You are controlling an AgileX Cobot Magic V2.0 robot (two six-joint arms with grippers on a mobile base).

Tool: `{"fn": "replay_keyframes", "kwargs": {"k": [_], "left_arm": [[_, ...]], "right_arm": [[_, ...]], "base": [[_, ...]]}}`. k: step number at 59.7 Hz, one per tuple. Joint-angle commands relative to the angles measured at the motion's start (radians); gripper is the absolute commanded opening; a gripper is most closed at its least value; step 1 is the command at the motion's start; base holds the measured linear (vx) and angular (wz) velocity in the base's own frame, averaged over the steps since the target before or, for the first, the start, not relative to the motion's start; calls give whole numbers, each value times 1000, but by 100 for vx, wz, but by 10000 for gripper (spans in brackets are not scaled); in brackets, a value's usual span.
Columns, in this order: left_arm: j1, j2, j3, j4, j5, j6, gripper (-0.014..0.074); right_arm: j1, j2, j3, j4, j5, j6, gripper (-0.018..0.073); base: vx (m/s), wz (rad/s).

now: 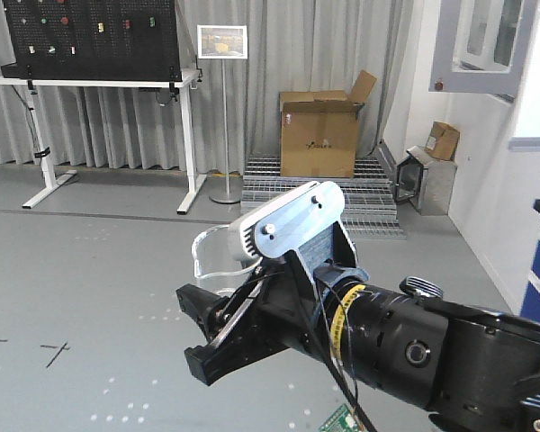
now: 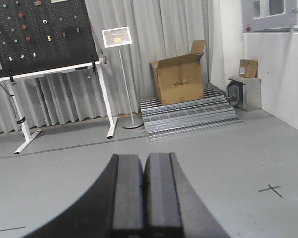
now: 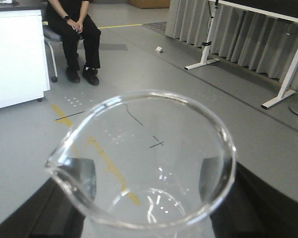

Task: Pick beaker and place in left cabinet
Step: 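Hold the beaker in the right gripper while the base drives to the cabinet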

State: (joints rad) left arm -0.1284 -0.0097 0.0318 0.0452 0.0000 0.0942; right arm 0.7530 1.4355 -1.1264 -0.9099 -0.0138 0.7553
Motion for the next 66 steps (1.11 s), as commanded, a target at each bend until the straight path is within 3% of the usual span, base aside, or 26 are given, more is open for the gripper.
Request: {"fn": "replay_keyframes", "kwargs": {"k": [1,66], "left_arm": [[-1,-19,16,-3,-75,-3,1],[-1,-19,16,-3,-75,-3,1]], "right_arm": [[-3,-35,-38,1,-52,2,-1],[-4,-35,-38,1,-50,2,-1]], "base": [[70,3],[70,-3]]}}
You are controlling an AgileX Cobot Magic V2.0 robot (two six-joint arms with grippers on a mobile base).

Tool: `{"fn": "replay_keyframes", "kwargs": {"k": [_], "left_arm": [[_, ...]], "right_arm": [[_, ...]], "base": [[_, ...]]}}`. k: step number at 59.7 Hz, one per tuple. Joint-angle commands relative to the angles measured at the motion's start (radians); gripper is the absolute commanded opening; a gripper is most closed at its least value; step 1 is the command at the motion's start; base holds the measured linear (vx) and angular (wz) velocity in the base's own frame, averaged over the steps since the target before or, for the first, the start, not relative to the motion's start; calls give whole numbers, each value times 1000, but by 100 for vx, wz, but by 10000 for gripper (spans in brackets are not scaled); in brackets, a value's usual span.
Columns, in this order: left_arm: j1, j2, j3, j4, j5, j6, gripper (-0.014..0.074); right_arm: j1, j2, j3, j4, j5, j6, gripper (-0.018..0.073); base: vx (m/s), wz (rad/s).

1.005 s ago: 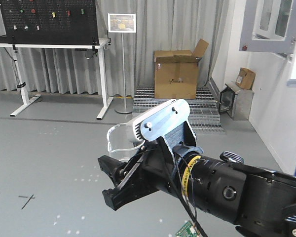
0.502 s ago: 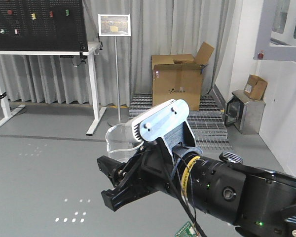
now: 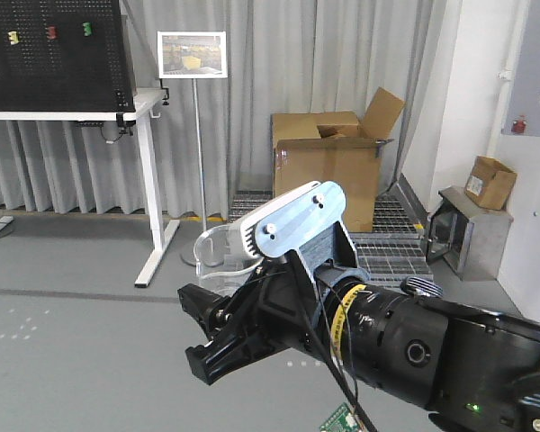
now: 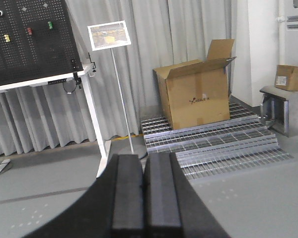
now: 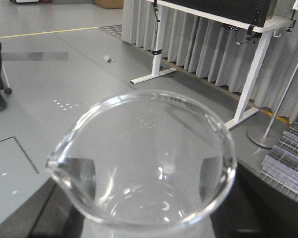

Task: Pick beaker and place in left cabinet
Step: 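Hold the beaker in the right gripper while the base drives to the cabinet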

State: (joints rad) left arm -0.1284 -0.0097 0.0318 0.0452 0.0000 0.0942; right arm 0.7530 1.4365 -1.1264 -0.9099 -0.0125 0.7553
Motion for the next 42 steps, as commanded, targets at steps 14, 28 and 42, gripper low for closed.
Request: {"fn": "replay_keyframes", "kwargs": {"k": [14,28,42], "left_arm": [[-1,-19,16,-3,-75,-3,1],[-1,-19,16,-3,-75,-3,1],[-1,-19,16,-3,-75,-3,1]], "right_arm": [[-4,-36,-38,1,-53,2,-1],[-4,-36,-38,1,-52,1,-1],[-4,-36,-38,1,-50,2,-1]], "base": [[67,-2],[64,-7],[60,-9]]}}
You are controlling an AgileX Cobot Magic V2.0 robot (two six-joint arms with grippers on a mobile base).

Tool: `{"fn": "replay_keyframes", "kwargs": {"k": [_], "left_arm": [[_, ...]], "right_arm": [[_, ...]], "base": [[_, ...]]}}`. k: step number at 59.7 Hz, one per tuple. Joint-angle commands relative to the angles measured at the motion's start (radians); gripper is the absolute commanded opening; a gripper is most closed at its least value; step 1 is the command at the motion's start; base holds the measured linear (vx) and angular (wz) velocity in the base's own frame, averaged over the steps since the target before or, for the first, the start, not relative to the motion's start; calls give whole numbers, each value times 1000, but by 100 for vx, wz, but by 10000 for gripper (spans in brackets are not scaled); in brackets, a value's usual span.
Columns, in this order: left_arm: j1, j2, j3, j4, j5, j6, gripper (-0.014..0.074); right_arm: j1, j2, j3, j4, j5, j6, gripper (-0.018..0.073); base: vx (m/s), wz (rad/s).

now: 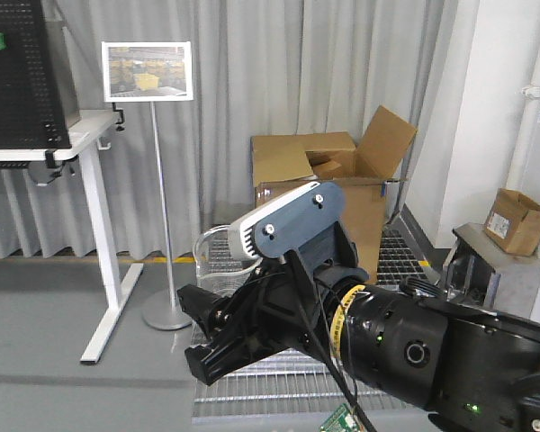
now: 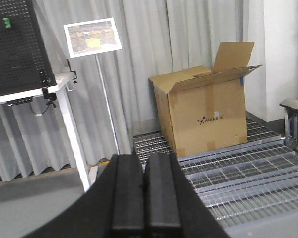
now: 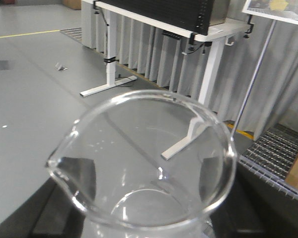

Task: Pick beaker and place in left cabinet
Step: 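Hold the beaker in the right gripper while the base drives to the cabinet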

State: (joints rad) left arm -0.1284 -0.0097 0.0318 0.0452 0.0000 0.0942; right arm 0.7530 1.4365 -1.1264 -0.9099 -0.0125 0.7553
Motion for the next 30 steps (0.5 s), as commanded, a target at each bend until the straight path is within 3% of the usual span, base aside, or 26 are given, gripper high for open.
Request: {"fn": "replay_keyframes", "kwargs": {"k": [1,30], "left_arm": [[-1,-19,16,-3,-75,-3,1],[-1,-19,16,-3,-75,-3,1]], "right_arm": [[-4,-36,-38,1,-50,2,-1],[-4,-36,-38,1,-50,2,-1]], "base": [[57,-11],[49,-24]]}}
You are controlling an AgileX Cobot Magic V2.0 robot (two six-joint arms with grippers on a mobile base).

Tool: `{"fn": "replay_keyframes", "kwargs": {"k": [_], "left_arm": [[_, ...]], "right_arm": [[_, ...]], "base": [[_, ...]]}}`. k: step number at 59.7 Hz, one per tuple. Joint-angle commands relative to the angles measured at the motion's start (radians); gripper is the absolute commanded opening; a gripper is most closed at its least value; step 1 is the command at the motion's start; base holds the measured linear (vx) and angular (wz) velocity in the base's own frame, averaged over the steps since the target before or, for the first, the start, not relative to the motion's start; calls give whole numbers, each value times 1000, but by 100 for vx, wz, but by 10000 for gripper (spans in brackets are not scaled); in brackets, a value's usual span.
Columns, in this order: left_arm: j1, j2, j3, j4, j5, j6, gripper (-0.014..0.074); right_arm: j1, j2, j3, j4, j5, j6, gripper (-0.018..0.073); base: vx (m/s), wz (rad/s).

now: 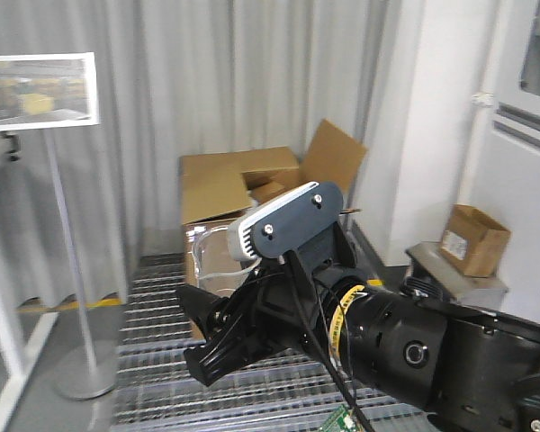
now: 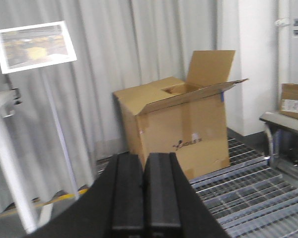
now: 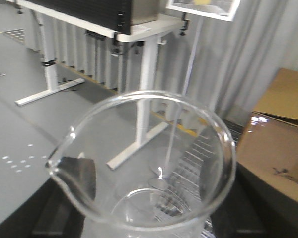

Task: Pick beaker and place in left cabinet
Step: 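Hold the beaker in the right gripper while the base drives to the cabinet, then extend the right gripper into the cabinet over the blue tray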

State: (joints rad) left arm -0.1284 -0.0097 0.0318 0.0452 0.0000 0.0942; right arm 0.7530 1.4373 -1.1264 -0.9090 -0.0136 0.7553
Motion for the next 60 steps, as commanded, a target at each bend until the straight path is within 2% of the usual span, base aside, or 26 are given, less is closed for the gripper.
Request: {"fn": "replay_keyframes", "kwargs": {"k": [1,17,60], "left_arm": [[-1,-19,16,-3,-75,-3,1],[-1,-19,16,-3,-75,-3,1],[-1,-19,16,-3,-75,-3,1]], "right_arm": [[-4,-37,-38,0,-49,2,-1],[-4,-37,-38,0,-48,2,-1],[-4,-37,-38,0,-53,2,-1]], "base": [[40,-46],[36,-62],[29,-86]]}}
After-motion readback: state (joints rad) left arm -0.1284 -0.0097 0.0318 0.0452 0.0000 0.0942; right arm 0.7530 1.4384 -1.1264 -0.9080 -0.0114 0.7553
